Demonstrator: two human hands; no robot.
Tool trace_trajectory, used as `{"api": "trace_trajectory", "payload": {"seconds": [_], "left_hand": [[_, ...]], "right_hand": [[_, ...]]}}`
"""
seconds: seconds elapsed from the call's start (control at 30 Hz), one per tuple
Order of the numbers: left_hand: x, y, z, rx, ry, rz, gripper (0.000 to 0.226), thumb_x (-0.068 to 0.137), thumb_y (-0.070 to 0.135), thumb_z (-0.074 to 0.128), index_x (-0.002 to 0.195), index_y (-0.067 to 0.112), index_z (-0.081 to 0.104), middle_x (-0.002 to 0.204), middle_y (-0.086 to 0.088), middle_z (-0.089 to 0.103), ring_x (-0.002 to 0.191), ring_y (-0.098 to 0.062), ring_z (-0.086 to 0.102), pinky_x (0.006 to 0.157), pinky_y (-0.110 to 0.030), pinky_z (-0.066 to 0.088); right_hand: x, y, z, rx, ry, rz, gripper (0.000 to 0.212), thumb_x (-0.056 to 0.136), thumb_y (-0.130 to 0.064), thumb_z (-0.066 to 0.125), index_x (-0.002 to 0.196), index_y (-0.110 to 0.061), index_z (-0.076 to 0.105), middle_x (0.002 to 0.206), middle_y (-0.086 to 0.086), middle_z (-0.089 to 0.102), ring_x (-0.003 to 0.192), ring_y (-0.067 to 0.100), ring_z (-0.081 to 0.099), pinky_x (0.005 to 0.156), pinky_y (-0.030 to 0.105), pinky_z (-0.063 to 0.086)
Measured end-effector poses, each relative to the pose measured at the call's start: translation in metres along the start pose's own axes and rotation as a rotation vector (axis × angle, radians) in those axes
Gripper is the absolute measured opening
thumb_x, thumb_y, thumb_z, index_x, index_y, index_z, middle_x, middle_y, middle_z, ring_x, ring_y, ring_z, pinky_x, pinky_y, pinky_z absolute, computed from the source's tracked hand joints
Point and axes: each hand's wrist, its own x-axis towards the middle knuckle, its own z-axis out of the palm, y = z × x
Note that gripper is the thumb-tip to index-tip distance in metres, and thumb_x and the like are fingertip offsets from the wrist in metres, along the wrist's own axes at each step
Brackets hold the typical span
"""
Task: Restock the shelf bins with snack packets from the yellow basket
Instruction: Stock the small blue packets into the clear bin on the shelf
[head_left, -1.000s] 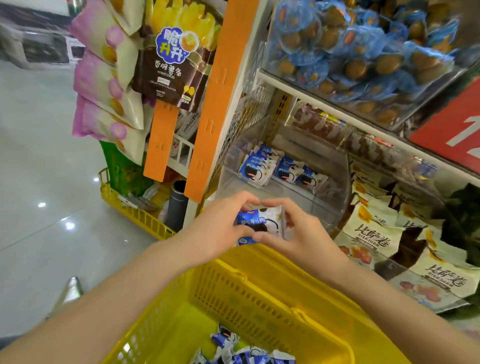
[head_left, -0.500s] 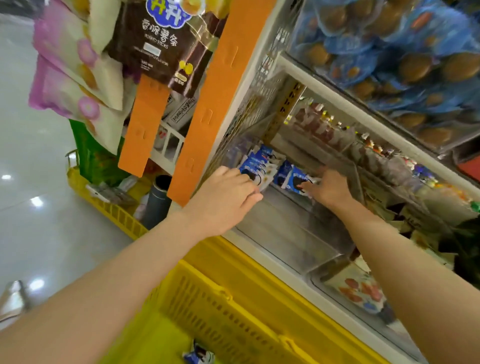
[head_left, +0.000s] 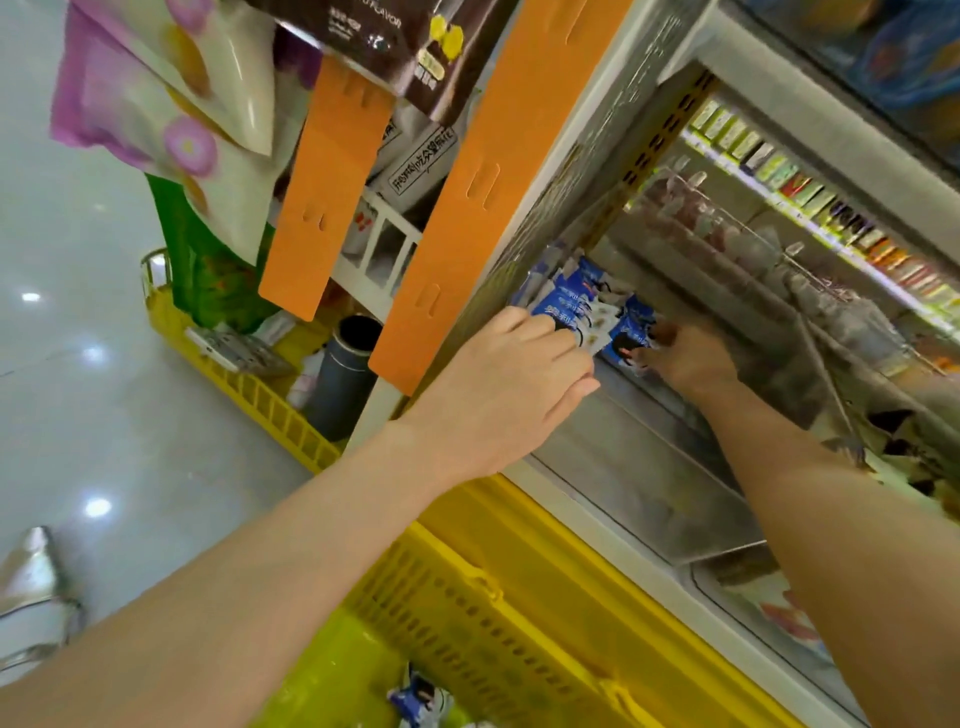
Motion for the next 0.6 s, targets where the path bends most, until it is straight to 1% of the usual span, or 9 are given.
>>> {"api": "trace_trajectory", "payload": {"seconds": [0.1,0.23,0.33,0.4,0.47,0.53,0.6], "left_hand": [[0.0,0.002,-0.001,0.002,-0.021,-0.013,0.036,0.096,0.029,0.031,0.097,0.013,0.064,0.09,-0.001,0.064,0.086,-0.018,0.055,0.084,-0.029,0.032],[0.001,0.005,-0.002,0.0,-0.031,-0.031,0.038,0.096,0.03,0.029,0.1,0.014,0.063,0.094,0.001,0.063,0.089,-0.016,0.052,0.088,-0.026,0.026],[0.001,0.008,-0.002,0.008,-0.042,-0.057,0.039,0.096,0.03,0.026,0.1,0.016,0.062,0.095,0.002,0.061,0.089,-0.014,0.048,0.09,-0.025,0.024],[0.001,0.01,-0.003,0.018,-0.073,-0.079,0.036,0.098,0.029,0.027,0.102,0.016,0.06,0.097,0.001,0.061,0.091,-0.015,0.047,0.092,-0.026,0.024],[0.002,0.013,-0.004,0.026,-0.104,-0.107,0.033,0.1,0.028,0.029,0.107,0.017,0.059,0.102,0.001,0.06,0.096,-0.016,0.047,0.097,-0.028,0.024],[0.002,0.017,-0.008,0.039,-0.132,-0.136,0.032,0.101,0.028,0.03,0.112,0.016,0.057,0.107,-0.001,0.059,0.102,-0.018,0.047,0.1,-0.03,0.024],[0.001,0.025,-0.012,0.044,-0.16,-0.161,0.03,0.1,0.027,0.032,0.117,0.016,0.055,0.112,-0.002,0.057,0.109,-0.019,0.046,0.104,-0.031,0.023]], "right_hand": [[-0.003,-0.002,-0.004,-0.01,0.016,-0.014,0.043,0.084,-0.03,0.067,0.12,-0.009,0.056,0.124,0.014,0.057,0.11,0.031,0.054,0.092,0.041,0.044],[-0.016,-0.009,-0.016,0.014,0.045,-0.052,0.045,0.089,-0.03,0.062,0.126,-0.006,0.054,0.125,0.017,0.057,0.112,0.033,0.054,0.093,0.041,0.045],[-0.041,-0.018,-0.028,0.16,0.074,-0.113,0.04,0.093,-0.03,0.055,0.126,-0.008,0.054,0.123,0.015,0.06,0.111,0.03,0.056,0.092,0.037,0.045],[-0.07,-0.024,-0.036,0.251,0.096,-0.181,0.032,0.096,-0.031,0.05,0.119,-0.01,0.057,0.116,0.01,0.063,0.105,0.024,0.058,0.085,0.032,0.044],[-0.108,-0.025,-0.042,0.317,0.096,-0.252,0.03,0.097,-0.033,0.046,0.117,-0.014,0.057,0.111,0.004,0.064,0.1,0.02,0.06,0.081,0.032,0.045],[-0.147,-0.02,-0.044,0.311,0.064,-0.3,0.033,0.097,-0.037,0.041,0.122,-0.019,0.054,0.114,0.001,0.064,0.1,0.017,0.06,0.084,0.033,0.047],[-0.179,-0.01,-0.042,0.218,0.045,-0.353,0.038,0.098,-0.04,0.038,0.131,-0.022,0.046,0.124,0.0,0.059,0.11,0.016,0.058,0.091,0.034,0.046]]}}
